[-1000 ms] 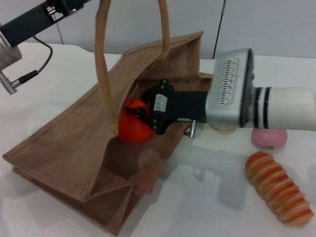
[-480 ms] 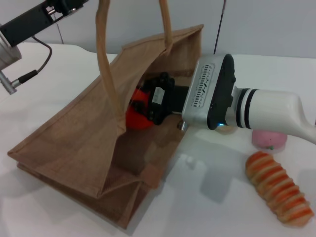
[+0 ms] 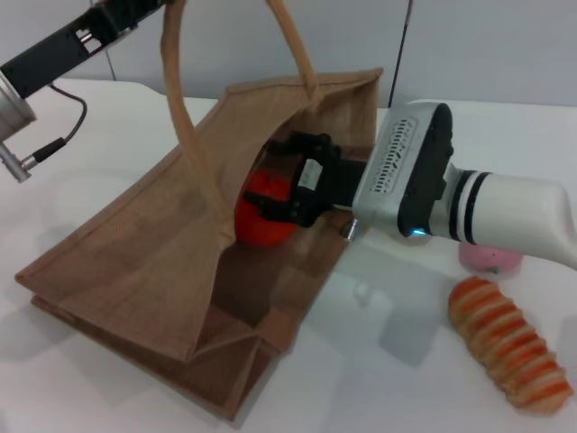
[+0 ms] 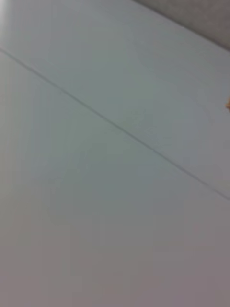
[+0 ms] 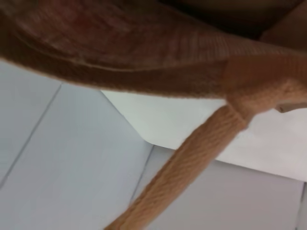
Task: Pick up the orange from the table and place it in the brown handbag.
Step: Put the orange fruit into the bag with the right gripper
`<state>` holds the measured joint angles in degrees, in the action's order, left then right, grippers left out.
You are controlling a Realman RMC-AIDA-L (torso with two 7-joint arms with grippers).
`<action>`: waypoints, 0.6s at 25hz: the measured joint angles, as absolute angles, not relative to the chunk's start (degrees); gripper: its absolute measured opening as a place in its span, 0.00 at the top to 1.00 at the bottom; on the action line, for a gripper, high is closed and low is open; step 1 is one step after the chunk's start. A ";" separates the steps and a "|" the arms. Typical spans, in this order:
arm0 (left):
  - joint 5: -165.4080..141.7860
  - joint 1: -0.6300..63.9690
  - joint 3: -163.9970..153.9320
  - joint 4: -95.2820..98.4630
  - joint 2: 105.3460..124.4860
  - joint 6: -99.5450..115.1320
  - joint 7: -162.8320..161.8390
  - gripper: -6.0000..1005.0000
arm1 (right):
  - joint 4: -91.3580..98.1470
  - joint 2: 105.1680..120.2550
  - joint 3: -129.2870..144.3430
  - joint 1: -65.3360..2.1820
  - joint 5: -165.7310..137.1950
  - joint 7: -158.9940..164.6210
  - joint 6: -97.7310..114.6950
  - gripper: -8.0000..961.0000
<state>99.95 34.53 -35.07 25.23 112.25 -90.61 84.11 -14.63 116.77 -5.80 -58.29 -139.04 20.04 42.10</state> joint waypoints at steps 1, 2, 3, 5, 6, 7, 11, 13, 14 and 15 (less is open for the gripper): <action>99.95 34.55 -35.07 24.77 112.08 -89.98 84.49 0.88 | -14.63 116.77 -5.80 -58.29 -139.04 20.04 42.10 0.41; 99.95 34.55 -35.07 24.40 111.97 -89.49 84.80 0.88 | -14.58 116.69 -6.32 -57.78 -139.04 20.08 42.11 0.38; 99.96 34.53 -35.07 24.12 111.93 -88.72 84.99 0.88 | -14.51 116.60 -6.75 -57.25 -139.04 20.12 42.18 0.36; 99.99 34.30 -35.07 23.91 111.92 -86.79 85.23 0.88 | -14.10 116.43 -7.55 -56.02 -139.04 20.17 42.64 0.31; 100.01 34.14 -35.07 23.88 111.91 -85.82 85.27 0.88 | -13.74 116.34 -8.04 -55.34 -139.04 20.21 43.16 0.20; 100.01 33.95 -35.07 23.84 111.91 -84.62 85.28 0.89 | -12.65 116.21 -9.25 -53.74 -139.04 20.26 45.03 0.10; 99.72 33.67 -35.07 23.78 111.88 -81.66 85.56 0.88 | -10.16 116.09 -11.75 -50.53 -139.03 20.52 49.22 0.08; 99.52 33.61 -35.08 23.73 111.88 -80.11 86.17 0.88 | -7.87 116.04 -13.18 -48.59 -138.99 21.35 52.34 0.07; 99.47 33.59 -35.12 23.60 111.88 -79.15 86.69 0.88 | -6.65 116.00 -13.73 -47.75 -138.97 21.95 53.67 0.07; 99.46 33.58 -35.14 23.35 111.88 -78.58 87.05 0.88 | -4.97 116.01 -14.13 -47.02 -138.96 23.15 55.49 0.07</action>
